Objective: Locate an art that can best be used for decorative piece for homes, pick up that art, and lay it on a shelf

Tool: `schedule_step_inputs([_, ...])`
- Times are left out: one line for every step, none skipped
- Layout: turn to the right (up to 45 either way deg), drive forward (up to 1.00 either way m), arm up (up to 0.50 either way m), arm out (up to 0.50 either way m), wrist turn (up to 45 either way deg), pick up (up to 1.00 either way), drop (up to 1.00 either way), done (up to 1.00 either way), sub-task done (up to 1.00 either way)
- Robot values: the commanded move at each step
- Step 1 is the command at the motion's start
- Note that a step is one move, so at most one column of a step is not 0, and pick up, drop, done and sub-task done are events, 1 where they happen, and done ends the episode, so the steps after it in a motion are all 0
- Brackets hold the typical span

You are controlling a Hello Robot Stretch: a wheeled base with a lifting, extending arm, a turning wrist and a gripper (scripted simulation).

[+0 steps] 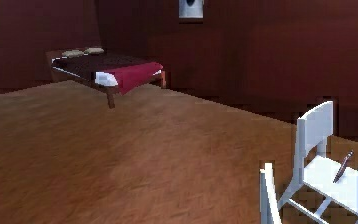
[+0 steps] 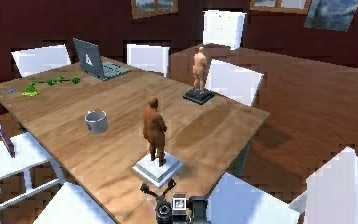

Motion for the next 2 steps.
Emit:
schedule_step_inputs([0.0, 0.00, 0.00, 0.00, 0.0, 1.00, 0.00, 0.00, 0.00])
schedule_step_inputs([0.0, 0.00, 0.10, 0.00, 0.0, 0.00, 0.00, 0.00, 0.00])
